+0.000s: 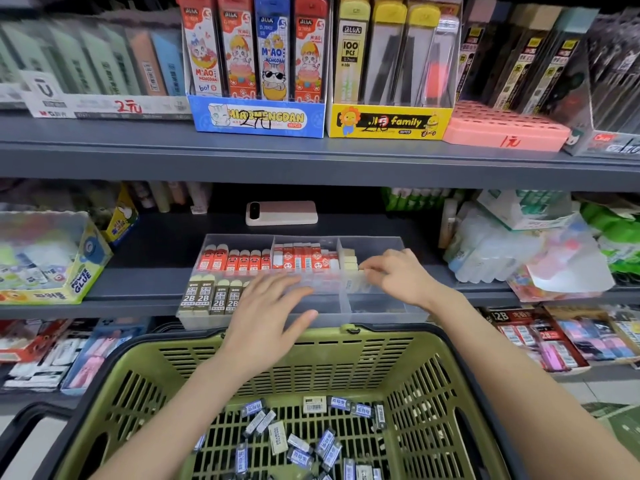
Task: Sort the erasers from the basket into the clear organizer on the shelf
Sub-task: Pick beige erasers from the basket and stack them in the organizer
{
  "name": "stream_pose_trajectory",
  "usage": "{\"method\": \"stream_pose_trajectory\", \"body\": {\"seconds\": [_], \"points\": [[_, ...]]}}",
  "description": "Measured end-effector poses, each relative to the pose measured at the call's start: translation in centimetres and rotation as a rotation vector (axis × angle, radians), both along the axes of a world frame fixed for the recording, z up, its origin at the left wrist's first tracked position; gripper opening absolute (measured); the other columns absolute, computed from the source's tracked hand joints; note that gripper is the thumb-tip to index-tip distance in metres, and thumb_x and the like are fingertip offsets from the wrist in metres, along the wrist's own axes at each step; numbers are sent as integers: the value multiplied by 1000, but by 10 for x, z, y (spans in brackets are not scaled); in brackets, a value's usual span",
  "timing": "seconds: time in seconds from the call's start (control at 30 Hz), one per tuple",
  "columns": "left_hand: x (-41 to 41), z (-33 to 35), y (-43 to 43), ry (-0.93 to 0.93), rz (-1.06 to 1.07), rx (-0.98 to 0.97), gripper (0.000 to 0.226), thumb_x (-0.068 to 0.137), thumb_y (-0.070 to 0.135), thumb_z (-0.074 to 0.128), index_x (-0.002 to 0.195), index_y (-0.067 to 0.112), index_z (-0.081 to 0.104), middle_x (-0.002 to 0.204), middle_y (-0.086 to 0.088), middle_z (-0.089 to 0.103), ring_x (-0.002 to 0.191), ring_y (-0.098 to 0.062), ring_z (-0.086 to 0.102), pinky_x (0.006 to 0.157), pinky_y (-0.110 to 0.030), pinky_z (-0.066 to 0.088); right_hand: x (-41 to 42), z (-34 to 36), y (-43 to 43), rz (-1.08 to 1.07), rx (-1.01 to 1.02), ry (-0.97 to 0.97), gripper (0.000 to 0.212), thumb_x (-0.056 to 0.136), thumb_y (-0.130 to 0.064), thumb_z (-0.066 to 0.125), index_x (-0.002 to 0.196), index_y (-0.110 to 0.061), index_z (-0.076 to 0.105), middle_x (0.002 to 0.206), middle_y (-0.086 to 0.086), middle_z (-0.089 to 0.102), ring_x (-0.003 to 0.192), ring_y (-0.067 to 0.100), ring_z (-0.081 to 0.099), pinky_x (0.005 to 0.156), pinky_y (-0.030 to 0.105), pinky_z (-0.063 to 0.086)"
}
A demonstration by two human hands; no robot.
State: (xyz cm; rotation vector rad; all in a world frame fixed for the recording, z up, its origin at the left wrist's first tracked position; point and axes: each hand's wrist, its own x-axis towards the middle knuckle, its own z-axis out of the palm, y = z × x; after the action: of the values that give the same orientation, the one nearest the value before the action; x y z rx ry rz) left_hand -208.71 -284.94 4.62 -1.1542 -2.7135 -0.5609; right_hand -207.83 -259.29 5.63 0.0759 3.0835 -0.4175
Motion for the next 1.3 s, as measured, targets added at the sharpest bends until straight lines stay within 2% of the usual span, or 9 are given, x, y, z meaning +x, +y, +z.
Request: {"method": "stream_pose_trajectory", "body": {"seconds": [0.2,0.33,0.43,0.53,0.6,0.77,1.0,1.2,1.3], "points": [[5,-1,-4,80,-21,56,42,93,40,45,116,12,66,121,-11,64,118,-30,56,107,-49,32,21,-1,-15,-52,249,202,41,90,-34,53,126,-16,54,109,5,65,106,30,51,91,39,30],[18,-7,-21,172,-25,170,36,92,31,46,108,9,69,113,-11,66,111,-29,59,103,-45,41,56,10,-41,-23,108,681,24,87,-21,56,103,-6,66,93,7,67,89,32,58,78,39,38],[32,-19,-43,234,-34,290,27,90,21,49,94,6,71,95,-6,69,94,-21,61,86,-34,44,93,0,-71,176,-49,775,18,89,-16,52,94,-6,65,88,5,66,83,22,57,75,32,38],[47,-43,-63,146,-25,243,21,89,19,54,89,8,71,86,-3,68,85,-18,60,77,-31,47,121,-34,-98,297,-163,521,18,90,-17,51,92,-9,67,84,1,67,78,13,58,73,27,48],[55,-67,-72,4,-4,94,13,87,19,63,92,10,71,87,-3,68,85,-23,62,77,-32,47,126,-62,-108,208,-182,62,17,91,-19,53,98,-14,67,91,-2,69,80,10,60,79,30,54],[67,-143,-78,-289,-138,-388,42,92,40,55,131,23,54,123,2,56,115,-16,43,98,-27,33,128,-131,-90,-13,-64,-699,38,83,-23,67,119,-14,59,122,4,61,107,18,57,93,29,47],[58,-185,-60,-244,-164,-595,70,80,39,69,142,33,39,139,-1,39,129,-21,31,112,-39,21,166,-172,-84,87,146,-708,60,71,-38,77,122,-17,52,126,4,55,120,26,45,97,36,39],[53,-181,-56,-121,-165,-590,42,86,36,64,125,24,57,130,2,47,120,-18,37,106,-34,26,165,-171,-83,39,53,-580,32,74,-22,76,98,-16,57,100,1,58,100,18,46,85,28,40],[59,-170,-50,-288,-125,-419,36,88,37,61,117,16,58,120,3,52,115,-16,43,102,-28,32,156,-153,-89,-89,-201,-540,21,77,-15,74,90,-15,58,93,1,61,86,14,55,75,25,48]]}}
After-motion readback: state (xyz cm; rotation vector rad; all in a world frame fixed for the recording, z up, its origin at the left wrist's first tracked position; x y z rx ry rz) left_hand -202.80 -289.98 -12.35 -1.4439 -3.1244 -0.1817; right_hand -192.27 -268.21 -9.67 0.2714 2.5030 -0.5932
